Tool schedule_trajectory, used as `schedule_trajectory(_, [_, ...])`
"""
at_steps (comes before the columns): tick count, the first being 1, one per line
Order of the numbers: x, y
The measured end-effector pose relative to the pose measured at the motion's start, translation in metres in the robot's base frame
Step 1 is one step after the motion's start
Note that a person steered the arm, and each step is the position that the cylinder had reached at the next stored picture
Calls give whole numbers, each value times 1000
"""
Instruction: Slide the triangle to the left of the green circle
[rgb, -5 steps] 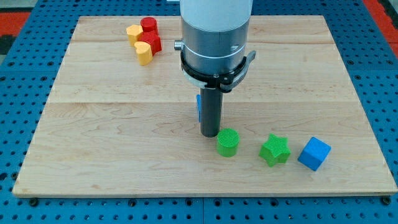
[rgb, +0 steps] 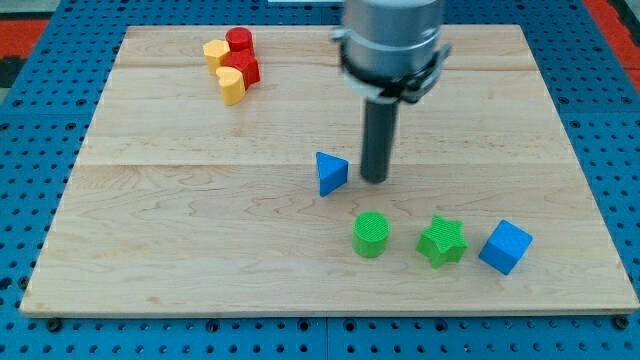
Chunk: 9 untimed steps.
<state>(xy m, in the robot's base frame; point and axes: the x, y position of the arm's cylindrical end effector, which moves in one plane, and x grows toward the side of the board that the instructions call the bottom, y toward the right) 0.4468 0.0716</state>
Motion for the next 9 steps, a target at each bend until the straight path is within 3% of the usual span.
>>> schedule_trajectory(1, [-9, -45])
schedule_trajectory(2, [8, -101])
schedule_trajectory(3, [47, -105])
schedule_trajectory(5, [26, -100])
schedule_trajectory(6, [38, -81])
schedule_trajectory(9, [60, -106])
